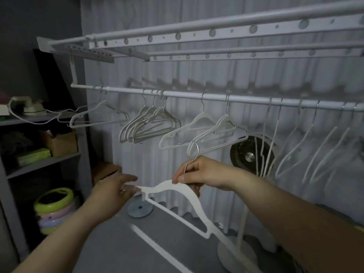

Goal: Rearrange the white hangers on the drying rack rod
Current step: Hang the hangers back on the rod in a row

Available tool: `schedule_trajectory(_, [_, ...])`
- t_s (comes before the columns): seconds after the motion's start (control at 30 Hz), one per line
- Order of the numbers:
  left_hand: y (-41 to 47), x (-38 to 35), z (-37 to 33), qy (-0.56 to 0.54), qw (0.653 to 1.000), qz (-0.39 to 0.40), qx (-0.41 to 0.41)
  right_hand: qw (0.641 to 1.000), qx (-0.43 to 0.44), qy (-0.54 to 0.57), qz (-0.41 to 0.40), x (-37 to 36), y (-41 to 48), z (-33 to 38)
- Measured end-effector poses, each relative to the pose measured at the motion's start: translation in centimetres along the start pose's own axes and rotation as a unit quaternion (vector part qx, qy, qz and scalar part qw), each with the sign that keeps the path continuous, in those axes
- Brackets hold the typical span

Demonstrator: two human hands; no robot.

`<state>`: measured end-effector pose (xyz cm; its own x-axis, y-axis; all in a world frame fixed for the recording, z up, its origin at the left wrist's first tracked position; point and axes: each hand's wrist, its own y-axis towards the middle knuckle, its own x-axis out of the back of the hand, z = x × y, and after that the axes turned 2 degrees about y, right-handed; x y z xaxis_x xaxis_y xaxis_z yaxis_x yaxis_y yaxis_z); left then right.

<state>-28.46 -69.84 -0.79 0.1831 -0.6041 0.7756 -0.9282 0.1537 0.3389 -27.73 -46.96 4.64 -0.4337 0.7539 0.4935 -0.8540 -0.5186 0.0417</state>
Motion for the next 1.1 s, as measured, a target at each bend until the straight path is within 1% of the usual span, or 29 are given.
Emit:
schedule_trajectory(0.07, [0.0,-1.0,-0.7,-0.030,0.999,0.012,-0.007,1.000,-0.024,-0.005,-0.002,-0.1,-0.5,0.2])
schedule_trajectory(0.13, [-0.2,-1.7,-1.9,-0.078,0.996,0.036,-0.013,0.998,-0.043,-0.023,-0.033,0.1,-1.0,0.4])
schedule_trajectory(0.2, [-0.3,-2.1,-3.2,-0.146,0.985,0.087,-0.023,0.994,-0.063,-0.037,-0.082,0.5,-1.3,0.3])
schedule_trajectory(0.27, [-0.7,-1.9,-5.2,-0.216,0.965,0.149,-0.014,0.987,-0.086,-0.037,-0.131,1.0,-1.6,-0.1])
schedule_trajectory(0.33, [-0.9,-1.9,-6.9,-0.217,0.956,0.196,-0.035,0.980,-0.107,-0.039,-0.166,1.5,-1.8,-0.5])
schedule_trajectory(0.4, [-0.8,-2.5,-8.1,-0.197,0.948,0.246,-0.045,0.975,-0.120,-0.044,-0.184,2.0,-2.2,-1.0])
schedule_trajectory(0.47, [-0.7,-3.2,-9.0,-0.184,0.932,0.307,-0.050,0.971,-0.127,-0.046,-0.197,2.4,-2.4,-1.4])
schedule_trajectory(0.53, [-0.4,-4.3,-9.6,-0.162,0.927,0.331,-0.067,0.968,-0.129,-0.048,-0.211,2.9,-2.5,-2.0])
schedule_trajectory(0.63, [0.2,-5.6,-11.0,-0.164,0.930,0.324,-0.053,0.960,-0.126,-0.056,-0.244,4.0,-2.5,-2.9])
schedule_trajectory(0.7, [1.0,-6.5,-11.9,-0.158,0.941,0.296,-0.046,0.956,-0.126,-0.054,-0.258,5.1,-2.3,-3.5])
schedule_trajectory(0.77, [2.3,-7.6,-12.4,-0.128,0.951,0.276,-0.050,0.955,-0.129,-0.058,-0.261,6.4,-2.0,-4.0])
schedule_trajectory(0.87, [4.5,-9.0,-12.7,-0.090,0.956,0.272,-0.067,0.956,-0.129,-0.074,-0.254,8.5,-1.2,-4.8])
schedule_trajectory(1.0, [8.2,-10.0,-12.8,-0.107,0.958,0.256,-0.070,0.958,-0.121,-0.094,-0.242,11.9,0.3,-5.4])
schedule_trajectory(1.1, [11.0,-10.7,-13.2,-0.121,0.963,0.230,-0.068,0.952,-0.096,-0.140,-0.255,15.0,1.0,-5.4])
